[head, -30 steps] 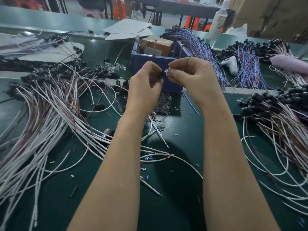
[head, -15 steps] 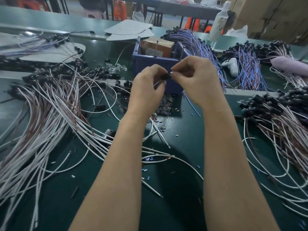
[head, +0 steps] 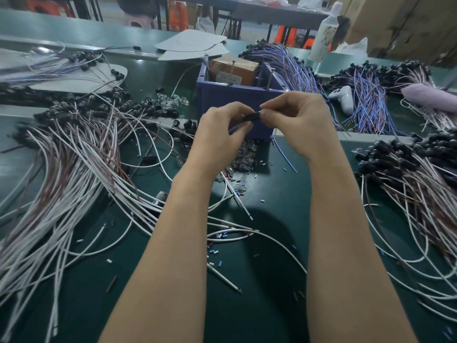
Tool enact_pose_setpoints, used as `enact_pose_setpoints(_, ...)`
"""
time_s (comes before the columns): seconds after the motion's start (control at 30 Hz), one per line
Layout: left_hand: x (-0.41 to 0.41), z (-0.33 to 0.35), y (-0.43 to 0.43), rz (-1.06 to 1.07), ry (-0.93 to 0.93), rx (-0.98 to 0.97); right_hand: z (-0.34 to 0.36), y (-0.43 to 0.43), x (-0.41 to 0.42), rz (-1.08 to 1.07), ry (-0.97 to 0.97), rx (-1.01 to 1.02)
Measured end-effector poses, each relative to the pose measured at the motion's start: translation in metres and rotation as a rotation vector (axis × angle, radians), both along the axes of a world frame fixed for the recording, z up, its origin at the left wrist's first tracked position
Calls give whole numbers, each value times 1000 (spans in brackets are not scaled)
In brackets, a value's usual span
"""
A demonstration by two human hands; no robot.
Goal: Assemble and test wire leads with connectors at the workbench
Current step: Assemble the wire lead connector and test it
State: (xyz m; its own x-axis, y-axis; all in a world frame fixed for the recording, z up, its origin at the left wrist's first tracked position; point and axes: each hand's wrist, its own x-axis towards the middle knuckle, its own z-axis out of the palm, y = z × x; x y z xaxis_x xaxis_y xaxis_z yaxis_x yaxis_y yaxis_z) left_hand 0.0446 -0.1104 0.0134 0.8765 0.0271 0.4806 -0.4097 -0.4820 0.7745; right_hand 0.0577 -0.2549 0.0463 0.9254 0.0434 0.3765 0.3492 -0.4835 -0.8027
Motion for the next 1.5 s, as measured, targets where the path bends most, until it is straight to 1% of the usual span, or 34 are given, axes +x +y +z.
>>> enact_pose_setpoints(0.07, 1, 1, -2, 0, -2, 13, -1, -2, -1, 40, 20, 79)
enact_pose_setpoints(0.17, 1, 0, -3, 16, 15, 57, -5, -1, 2, 32, 11, 24)
enact_pose_setpoints(0.23, 2, 2, -2, 36, -5, 70, -7, 1, 3, 43, 21, 77)
enact_pose_setpoints(0.4, 1, 5, -2, 57, -29, 11, -17, 10, 4, 160, 162, 550)
enact_pose_setpoints(0.5, 1, 3, 0, 71, -4, -1, -21, 15, 8, 143, 220, 644)
enact_pose_setpoints(0.63, 1, 2, 0, 65, 0, 4, -23, 14, 10, 103, 225, 636)
enact_pose_setpoints(0.93, 2, 2, -3, 90, -24, 44, -26, 16, 10, 112, 250, 643)
enact_pose_setpoints(1.0, 2, 3, -3, 90, -4, 32, -25, 17, 11, 109, 256, 652)
enact_pose_setpoints(1.23, 4, 1, 1, 29, 104, 8, -25, 16, 10, 117, 302, 535)
enact_pose_setpoints(1.37, 3, 2, 1, -21, 112, -12, -22, 11, 8, 165, 348, 584)
enact_pose_setpoints(1.5, 3, 3, 0, -31, 124, -29, -21, 9, 8, 182, 348, 672)
